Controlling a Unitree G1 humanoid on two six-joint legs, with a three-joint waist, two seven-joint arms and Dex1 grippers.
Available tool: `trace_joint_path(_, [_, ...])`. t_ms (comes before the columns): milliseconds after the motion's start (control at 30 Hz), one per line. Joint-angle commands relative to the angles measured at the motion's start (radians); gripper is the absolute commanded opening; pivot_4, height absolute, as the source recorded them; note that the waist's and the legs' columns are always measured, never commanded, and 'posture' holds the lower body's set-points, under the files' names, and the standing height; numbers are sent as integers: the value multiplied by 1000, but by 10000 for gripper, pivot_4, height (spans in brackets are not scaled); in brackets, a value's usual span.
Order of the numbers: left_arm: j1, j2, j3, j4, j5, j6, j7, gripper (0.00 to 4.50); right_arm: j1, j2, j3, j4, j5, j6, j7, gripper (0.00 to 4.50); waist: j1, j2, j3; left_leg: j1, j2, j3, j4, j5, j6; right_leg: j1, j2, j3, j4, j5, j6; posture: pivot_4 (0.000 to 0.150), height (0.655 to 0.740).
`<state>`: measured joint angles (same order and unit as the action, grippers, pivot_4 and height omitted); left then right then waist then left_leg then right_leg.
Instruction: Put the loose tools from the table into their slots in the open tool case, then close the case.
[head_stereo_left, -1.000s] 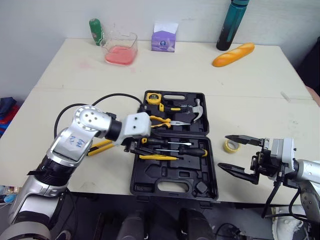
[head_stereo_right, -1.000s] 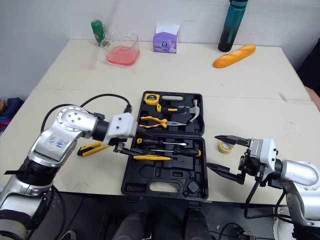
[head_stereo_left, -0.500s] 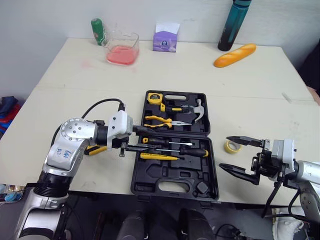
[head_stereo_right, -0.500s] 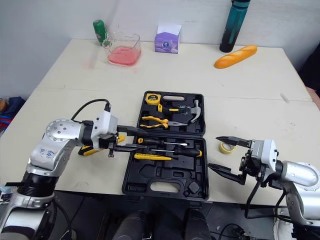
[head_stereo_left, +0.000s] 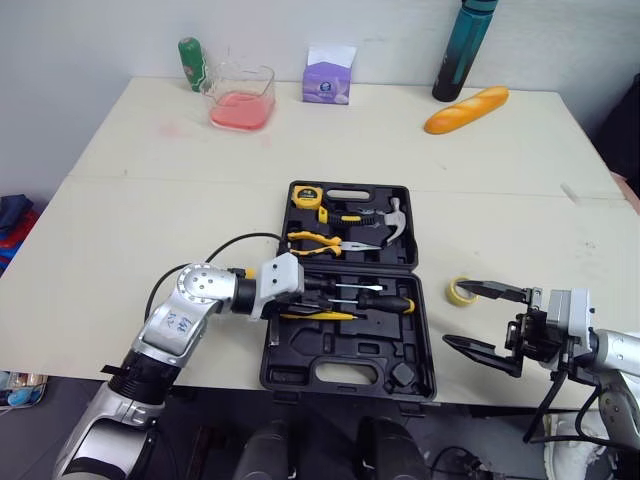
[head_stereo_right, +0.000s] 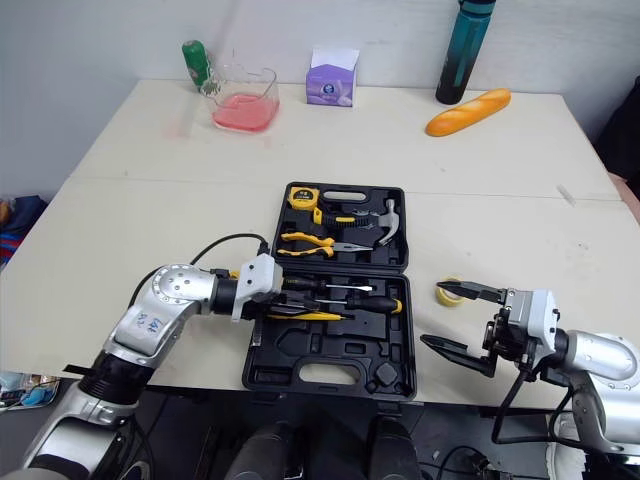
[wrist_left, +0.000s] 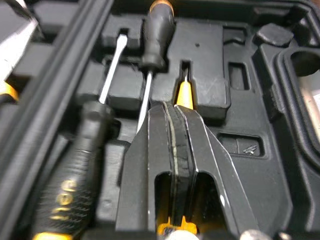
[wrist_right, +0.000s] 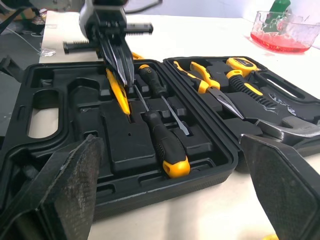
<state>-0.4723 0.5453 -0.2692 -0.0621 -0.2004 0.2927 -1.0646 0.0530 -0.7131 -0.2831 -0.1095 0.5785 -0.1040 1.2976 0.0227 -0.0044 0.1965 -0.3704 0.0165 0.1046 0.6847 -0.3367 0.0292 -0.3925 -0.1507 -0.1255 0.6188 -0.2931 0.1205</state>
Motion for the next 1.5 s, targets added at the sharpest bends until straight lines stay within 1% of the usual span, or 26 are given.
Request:
trace_joint_path(33, [12,-5,-14,-16,5,4,-3,493,19,2,-29,-18,18,-20,4,45000,1,0,0,0,0,0,0,0,0,0,0,0,0,0,0,1500,7400])
trace_joint_path(267, [38,18,-40,14,59,2,12,493,45,-4,-34,-68,23,-4,-27,45000,1,0,0,1,0,0,0,0,0,1,0,0,0,0,0,1500,7400])
trace_joint_path(333, [45,25,-50,19,66,28,16,493,48,-6,-32,-79,23,1,-37,45000,1,1,-1,2,0,0,0,0,0,1,0,0,0,0,0,1500,7400])
trace_joint_path(533, [48,42,-84,55,117,70,46,493,33,-8,-24,-80,17,8,-52,45000,-2,1,-2,3,1,0,0,0,0,2,0,1,0,0,0,1500,7400])
trace_joint_path(600, [50,54,-99,55,125,122,50,493,27,-7,-23,-74,15,6,-52,45000,-2,1,-4,3,1,0,0,0,0,2,0,1,1,0,0,1500,7400])
trace_joint_path(700, [57,68,-103,44,120,101,45,493,18,-5,-23,-59,11,2,-48,45000,-4,2,-14,4,1,0,0,0,0,3,0,1,0,0,0,1500,7400])
trace_joint_path(767, [58,61,-90,39,102,108,57,493,15,-5,-23,-53,9,0,-46,45000,-8,2,-16,5,2,0,0,0,-1,3,0,1,0,0,-1,1500,7400])
trace_joint_path(833, [58,50,-69,23,57,167,56,493,11,-4,-22,-49,8,-1,-45,45000,-9,2,-17,5,2,0,-1,0,-1,3,0,2,0,0,-1,1500,7400])
trace_joint_path(900, [52,44,-53,7,38,142,45,493,7,-3,-22,-43,5,-5,-43,45000,-11,2,-17,5,2,0,-1,0,-1,3,0,2,0,0,-1,1500,7400])
trace_joint_path(967, [35,28,-24,9,34,85,62,493,0,-2,-24,-38,2,-9,-47,45000,-12,2,-17,5,2,0,-1,-1,-1,3,0,2,0,0,-1,1500,7400])
trace_joint_path(1067, [17,32,34,-31,0,-57,26,493,3,-6,-51,-34,-12,-30,-63,45000,-12,1,-17,4,2,0,-1,-1,-1,2,0,2,0,0,-1,1500,7400])
trace_joint_path(1133, [32,68,115,-105,-120,-4,-39,493,21,-43,-96,-20,-5,-19,-54,45000,-10,1,-17,3,2,0,0,0,-1,1,0,2,0,0,-1,1500,7400])
trace_joint_path(1200, [51,101,206,-127,-181,0,-50,6689,32,-75,-143,5,-1,-21,-42,45000,-9,1,-16,1,2,0,0,-1,-1,0,0,1,0,0,-1,1500,7400])
trace_joint_path(1233, [62,122,238,-121,-181,-20,-52,8617,31,-84,-162,19,0,-26,-39,45000,-9,1,-16,1,2,0,0,-1,-1,-1,0,1,0,0,-1,1500,7400])
trace_joint_path(1267, [75,147,273,-108,-174,-39,-48,12383,27,-94,-184,41,2,-32,-38,45000,-9,1,-16,0,2,0,0,-1,-1,-1,0,1,0,0,-1,1500,7400])
trace_joint_path(1300, [86,165,294,-103,-172,-49,-49,17861,26,-101,-197,55,3,-37,-37,45000,-9,1,-16,0,2,0,-1,-1,-1,0,0,1,-1,0,-1,1500,7400])
trace_joint_path(1333, [107,196,339,-84,-180,-41,-53,20705,17,-117,-222,96,-3,-52,-37,45000,-9,1,-16,0,2,0,-1,-1,-1,0,0,1,-1,0,-1,1500,7400])
trace_joint_path(1367, [137,233,398,-42,-186,-43,-60,25614,3,-133,-252,151,-13,-75,-38,45000,-10,1,-16,1,2,0,-1,-1,0,1,0,1,-1,0,-1,1500,7400])
trace_joint_path(1400, [158,256,438,-14,-189,-45,-65,26841,-6,-142,-272,188,-20,-92,-38,45000,-10,1,-16,1,2,0,-1,-1,0,1,0,0,-1,0,-1,1500,7400])
trace_joint_path(1433, [186,286,484,35,-177,-73,-67,32584,-19,-154,-297,240,-28,-112,-41,45000,-11,1,-16,1,2,0,0,-1,0,1,0,1,-1,0,-1,1500,7400])
trace_joint_path(1500, [230,325,559,106,-159,-108,-57,39624,-45,-173,-332,333,-41,-152,-53,45000,-17,1,-16,2,2,0,-1,-1,0,1,0,1,-2,0,-1,1500,7400])
